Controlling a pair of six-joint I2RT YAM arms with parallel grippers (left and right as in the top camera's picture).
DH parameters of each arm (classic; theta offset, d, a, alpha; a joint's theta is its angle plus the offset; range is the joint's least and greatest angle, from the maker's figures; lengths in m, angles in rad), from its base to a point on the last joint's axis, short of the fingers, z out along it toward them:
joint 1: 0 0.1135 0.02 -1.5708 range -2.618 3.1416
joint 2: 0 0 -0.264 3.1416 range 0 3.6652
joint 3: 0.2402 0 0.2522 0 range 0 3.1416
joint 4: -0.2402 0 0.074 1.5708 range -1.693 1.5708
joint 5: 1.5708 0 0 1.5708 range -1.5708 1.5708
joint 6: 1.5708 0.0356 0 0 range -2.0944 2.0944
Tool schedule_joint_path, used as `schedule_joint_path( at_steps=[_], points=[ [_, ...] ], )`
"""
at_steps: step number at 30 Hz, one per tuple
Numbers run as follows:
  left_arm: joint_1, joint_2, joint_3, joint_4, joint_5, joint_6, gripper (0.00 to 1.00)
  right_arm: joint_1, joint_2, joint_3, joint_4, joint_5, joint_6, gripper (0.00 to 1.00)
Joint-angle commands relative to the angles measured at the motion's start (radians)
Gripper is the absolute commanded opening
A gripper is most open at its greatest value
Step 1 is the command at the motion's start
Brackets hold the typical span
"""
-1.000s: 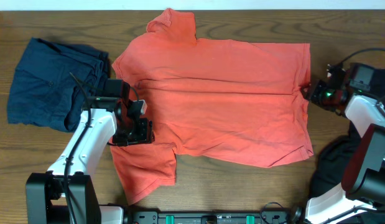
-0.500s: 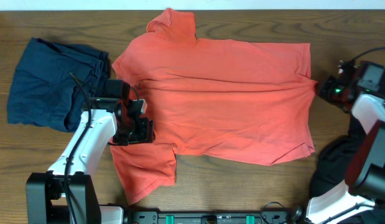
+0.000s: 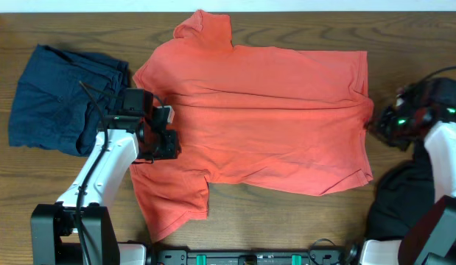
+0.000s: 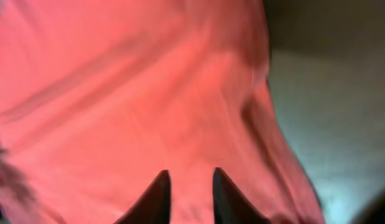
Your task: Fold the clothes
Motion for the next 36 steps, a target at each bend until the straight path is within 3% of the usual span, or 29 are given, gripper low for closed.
schedule_joint_path(
  at_steps=[1, 3, 12, 16, 18, 21, 26, 29, 32, 36],
  points=[
    [-0.002, 0.004, -0.008, 0.006, -0.002, 0.001, 0.31, 0.064, 0.042, -0.072, 0.014, 0.176, 0.1, 0.06],
    [-0.002, 0.007, -0.008, 0.005, -0.001, 0.001, 0.29, 0.09, 0.071, -0.119, 0.078, 0.202, 0.151, 0.01],
    [-0.002, 0.008, -0.008, 0.008, 0.051, 0.002, 0.29, 0.114, 0.275, -0.211, 0.416, 0.224, 0.358, 0.01],
    [-0.002, 0.008, -0.008, 0.029, 0.051, 0.001, 0.31, 0.13, 0.39, -0.211, 0.723, 0.131, 0.379, 0.01],
    [-0.002, 0.008, -0.008, 0.05, 0.051, 0.001, 0.35, 0.14, 0.435, -0.209, 0.899, 0.043, 0.373, 0.01],
    [-0.002, 0.008, -0.008, 0.073, 0.051, 0.001, 0.46, 0.14, 0.44, -0.204, 1.019, -0.074, 0.336, 0.08],
    [-0.002, 0.016, -0.01, 0.079, 0.051, 0.002, 0.49, 0.071, 0.327, -0.198, 0.916, -0.209, 0.231, 0.2],
    [-0.002, 0.035, -0.021, 0.079, 0.051, 0.002, 0.42, -0.003, 0.202, -0.198, 0.741, -0.271, 0.124, 0.24],
    [-0.002, 0.064, -0.031, 0.079, 0.051, 0.001, 0.35, -0.06, 0.099, -0.198, 0.567, -0.255, 0.072, 0.28],
    [-0.002, 0.117, -0.033, 0.072, 0.051, -0.022, 0.3, -0.113, 0.018, -0.198, 0.36, -0.089, 0.061, 0.47]
  ],
)
